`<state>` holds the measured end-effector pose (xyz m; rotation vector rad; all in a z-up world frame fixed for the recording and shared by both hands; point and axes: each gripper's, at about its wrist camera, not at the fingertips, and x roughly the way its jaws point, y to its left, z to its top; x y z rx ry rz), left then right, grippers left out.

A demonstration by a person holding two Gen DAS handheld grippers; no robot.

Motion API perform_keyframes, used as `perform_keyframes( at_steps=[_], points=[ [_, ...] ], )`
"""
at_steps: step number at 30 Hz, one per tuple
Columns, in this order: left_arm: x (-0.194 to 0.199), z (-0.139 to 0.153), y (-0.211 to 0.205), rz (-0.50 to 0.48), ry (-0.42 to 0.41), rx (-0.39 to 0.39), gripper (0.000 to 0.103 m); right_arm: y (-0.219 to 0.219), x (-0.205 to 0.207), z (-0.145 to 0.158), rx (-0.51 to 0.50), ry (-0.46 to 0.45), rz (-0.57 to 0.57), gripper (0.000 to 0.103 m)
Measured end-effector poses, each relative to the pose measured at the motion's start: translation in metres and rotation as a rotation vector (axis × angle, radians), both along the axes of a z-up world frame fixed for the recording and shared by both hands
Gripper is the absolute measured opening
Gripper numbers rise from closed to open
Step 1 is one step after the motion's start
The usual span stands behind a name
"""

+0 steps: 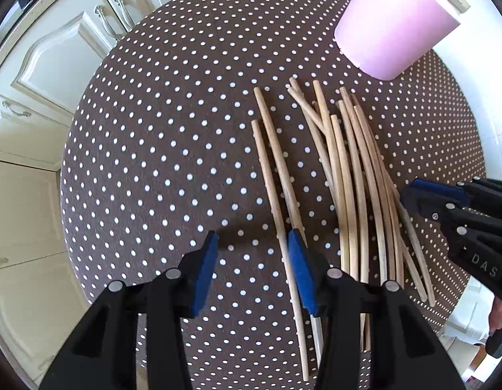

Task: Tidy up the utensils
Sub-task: 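Lower both tools toward the pile of wooden chopsticks, then close the left tool on one chopstick while the right tool closes on another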

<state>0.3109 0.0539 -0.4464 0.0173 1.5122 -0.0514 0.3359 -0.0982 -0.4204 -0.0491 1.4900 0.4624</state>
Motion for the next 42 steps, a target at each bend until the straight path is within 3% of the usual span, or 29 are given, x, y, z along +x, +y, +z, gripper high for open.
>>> perform_keyframes(
  at_steps=[5,9,12,15,22,25,27,32,37,42],
  points=[
    [0.012,0.001,-0.004,-0.001,-0.004,0.036,0.029,0.020,0.016,-0.002,-0.029,0.025,0.028,0.018],
    [0.009,0.003,0.005,0.030,-0.011,0.019,0.010,0.031,0.014,-0.004,-0.038,0.056,0.056,0.019],
    [0.009,0.003,0.013,0.054,-0.014,-0.020,0.008,0.037,0.013,-0.004,-0.043,0.032,0.074,0.019],
    [0.011,0.003,0.008,0.046,-0.025,-0.010,0.007,0.045,0.012,-0.005,-0.068,0.009,0.093,0.019],
    [0.025,0.009,0.012,0.032,-0.046,-0.007,0.007,0.098,-0.002,-0.013,-0.238,-0.044,0.258,0.019],
    [0.004,0.004,0.007,0.041,-0.052,-0.033,0.006,0.105,0.001,-0.012,-0.224,-0.019,0.219,0.017],
    [0.001,0.003,0.012,0.046,-0.052,-0.054,0.005,0.088,0.006,-0.017,-0.215,-0.011,0.169,0.008],
    [-0.009,0.009,0.022,0.033,-0.068,-0.076,0.005,0.068,0.015,-0.022,-0.154,0.039,0.092,0.008],
    [-0.013,0.011,0.026,0.022,-0.080,-0.084,0.005,0.076,0.012,-0.020,-0.128,0.038,0.060,0.008],
    [-0.015,0.010,0.029,0.030,-0.079,-0.097,0.006,0.060,0.005,-0.016,-0.152,0.019,0.092,0.008]
  ],
)
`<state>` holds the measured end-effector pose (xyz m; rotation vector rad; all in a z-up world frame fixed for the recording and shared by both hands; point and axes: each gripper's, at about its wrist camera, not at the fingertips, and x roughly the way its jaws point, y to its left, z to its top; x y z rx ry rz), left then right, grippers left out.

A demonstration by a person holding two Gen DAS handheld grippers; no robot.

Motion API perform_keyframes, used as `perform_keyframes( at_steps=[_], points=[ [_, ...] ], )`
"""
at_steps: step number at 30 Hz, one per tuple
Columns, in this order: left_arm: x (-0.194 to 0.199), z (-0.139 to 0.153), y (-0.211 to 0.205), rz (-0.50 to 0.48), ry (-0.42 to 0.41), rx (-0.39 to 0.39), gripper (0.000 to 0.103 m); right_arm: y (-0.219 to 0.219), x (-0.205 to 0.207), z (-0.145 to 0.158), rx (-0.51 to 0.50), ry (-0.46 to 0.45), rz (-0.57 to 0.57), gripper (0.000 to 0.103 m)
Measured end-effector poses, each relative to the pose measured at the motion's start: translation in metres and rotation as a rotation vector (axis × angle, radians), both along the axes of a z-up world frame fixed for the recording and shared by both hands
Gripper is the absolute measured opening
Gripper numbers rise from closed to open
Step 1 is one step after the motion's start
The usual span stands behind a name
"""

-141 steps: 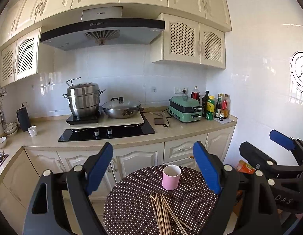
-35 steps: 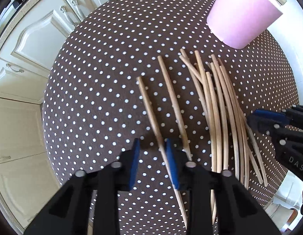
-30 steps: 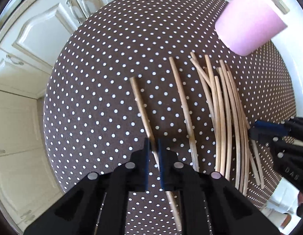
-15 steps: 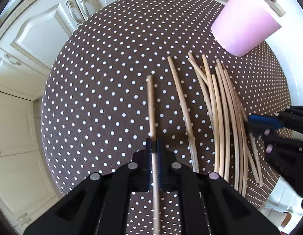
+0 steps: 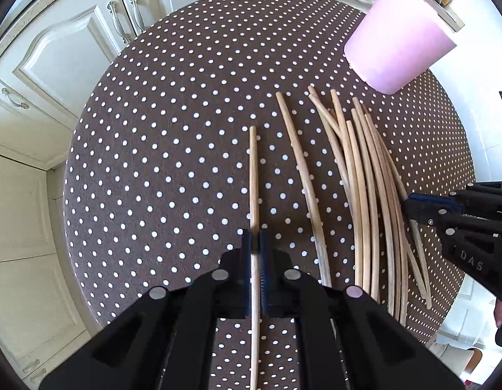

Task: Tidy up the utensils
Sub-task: 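Close the left tool on one chopstick while the right tool closes on another, then lift the left tool's chopstick over the pink cup while the right tool carries its own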

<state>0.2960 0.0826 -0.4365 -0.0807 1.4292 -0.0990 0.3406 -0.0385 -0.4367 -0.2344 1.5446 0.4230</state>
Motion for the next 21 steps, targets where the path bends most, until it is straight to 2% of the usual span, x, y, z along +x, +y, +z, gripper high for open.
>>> perform_keyframes(
  at_steps=[4,9,14,21],
  points=[
    [0.005,-0.001,-0.002,-0.023,0.017,0.005,0.006,0.011,-0.012,0.001,-0.027,-0.033,0.035,0.007],
    [0.003,0.001,-0.006,-0.029,-0.020,-0.004,0.005,-0.004,-0.024,0.005,0.041,-0.058,-0.031,0.006],
    [-0.006,0.023,-0.010,-0.047,-0.105,-0.084,0.005,-0.028,-0.041,0.037,0.152,-0.128,-0.083,0.006],
    [-0.005,0.076,-0.039,-0.123,-0.260,-0.181,0.005,-0.061,-0.058,0.093,0.296,-0.233,-0.130,0.006]
  ],
)
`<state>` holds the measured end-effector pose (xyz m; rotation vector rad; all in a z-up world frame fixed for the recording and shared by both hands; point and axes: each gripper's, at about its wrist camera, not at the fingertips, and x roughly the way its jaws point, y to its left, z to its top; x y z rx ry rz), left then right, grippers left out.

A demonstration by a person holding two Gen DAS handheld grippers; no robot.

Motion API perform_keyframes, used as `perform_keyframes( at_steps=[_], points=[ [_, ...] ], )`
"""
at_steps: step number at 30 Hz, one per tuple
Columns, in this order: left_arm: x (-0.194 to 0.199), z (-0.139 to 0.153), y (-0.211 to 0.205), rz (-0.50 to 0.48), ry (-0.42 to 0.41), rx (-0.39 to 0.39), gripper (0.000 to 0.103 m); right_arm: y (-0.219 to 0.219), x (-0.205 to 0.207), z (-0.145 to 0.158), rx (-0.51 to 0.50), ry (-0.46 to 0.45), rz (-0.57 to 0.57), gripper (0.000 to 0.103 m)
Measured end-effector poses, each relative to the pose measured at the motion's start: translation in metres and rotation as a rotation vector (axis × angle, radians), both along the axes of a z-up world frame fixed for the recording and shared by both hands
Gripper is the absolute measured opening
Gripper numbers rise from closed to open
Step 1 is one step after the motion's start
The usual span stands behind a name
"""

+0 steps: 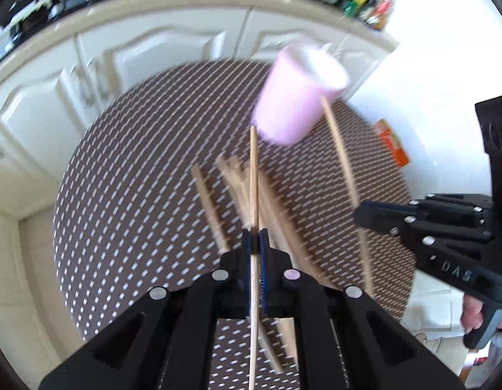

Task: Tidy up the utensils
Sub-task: 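Lift the left tool's chopstick over the pink cup while the right tool carries its own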

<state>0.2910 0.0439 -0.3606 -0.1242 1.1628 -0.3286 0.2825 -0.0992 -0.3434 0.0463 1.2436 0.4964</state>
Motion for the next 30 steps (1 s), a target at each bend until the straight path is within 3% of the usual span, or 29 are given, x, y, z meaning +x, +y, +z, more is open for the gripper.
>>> perform_keyframes(
  at_steps=[8,17,24,30],
  points=[
    [0.019,0.056,-0.033,-0.022,-0.137,-0.059,0.005,-0.059,-0.003,0.063,0.138,-0.102,-0.057,0.006],
    [0.081,0.117,-0.059,0.072,-0.340,-0.118,0.005,-0.083,0.063,0.132,0.266,-0.286,-0.115,0.006],
    [0.131,0.154,-0.068,0.168,-0.494,-0.128,0.005,-0.084,0.120,0.153,0.306,-0.409,-0.148,0.006],
    [0.160,0.153,-0.073,0.251,-0.545,-0.108,0.005,-0.080,0.154,0.141,0.294,-0.454,-0.174,0.006]
  ],
)
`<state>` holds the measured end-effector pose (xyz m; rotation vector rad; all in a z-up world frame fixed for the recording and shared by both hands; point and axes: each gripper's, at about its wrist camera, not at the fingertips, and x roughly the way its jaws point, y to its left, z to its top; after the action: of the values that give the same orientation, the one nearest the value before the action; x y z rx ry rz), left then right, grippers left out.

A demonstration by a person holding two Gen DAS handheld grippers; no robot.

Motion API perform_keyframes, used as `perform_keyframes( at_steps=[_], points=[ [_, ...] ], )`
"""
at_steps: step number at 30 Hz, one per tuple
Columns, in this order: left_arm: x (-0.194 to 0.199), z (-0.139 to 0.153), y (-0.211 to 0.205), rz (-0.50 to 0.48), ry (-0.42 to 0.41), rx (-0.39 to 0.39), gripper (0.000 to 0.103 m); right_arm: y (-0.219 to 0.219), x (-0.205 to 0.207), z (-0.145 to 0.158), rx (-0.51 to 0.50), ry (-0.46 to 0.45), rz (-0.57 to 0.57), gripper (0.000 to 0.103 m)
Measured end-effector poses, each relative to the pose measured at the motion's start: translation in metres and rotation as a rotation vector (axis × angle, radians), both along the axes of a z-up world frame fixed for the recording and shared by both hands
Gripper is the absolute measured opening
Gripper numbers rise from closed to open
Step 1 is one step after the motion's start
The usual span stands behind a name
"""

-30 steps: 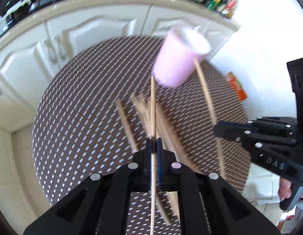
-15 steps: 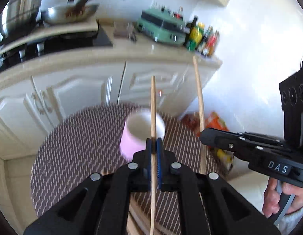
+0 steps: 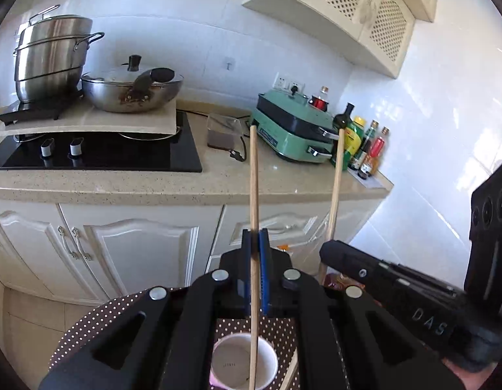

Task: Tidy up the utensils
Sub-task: 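Lift the left tool's chopstick over the pink cup while the right tool carries its own, then open the left tool to drop its chopstick into the cup while the right tool does too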

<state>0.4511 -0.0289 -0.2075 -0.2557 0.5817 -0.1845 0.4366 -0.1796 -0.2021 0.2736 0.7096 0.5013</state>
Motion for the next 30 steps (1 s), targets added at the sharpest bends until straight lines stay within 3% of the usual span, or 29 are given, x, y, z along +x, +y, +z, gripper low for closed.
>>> perform_keyframes(
  at_steps=[13,24,30],
  points=[
    [0.005,-0.060,-0.006,0.012,0.063,0.074,0.005,0.012,0.005,-0.042,-0.052,-0.012,0.022,0.006],
    [-0.027,-0.076,-0.002,-0.026,0.131,0.097,0.005,0.005,-0.028,-0.058,-0.092,0.042,0.030,0.007],
    [-0.041,-0.087,-0.001,-0.060,0.210,0.095,0.005,0.003,-0.046,-0.072,-0.112,0.108,0.007,0.007]
  ],
)
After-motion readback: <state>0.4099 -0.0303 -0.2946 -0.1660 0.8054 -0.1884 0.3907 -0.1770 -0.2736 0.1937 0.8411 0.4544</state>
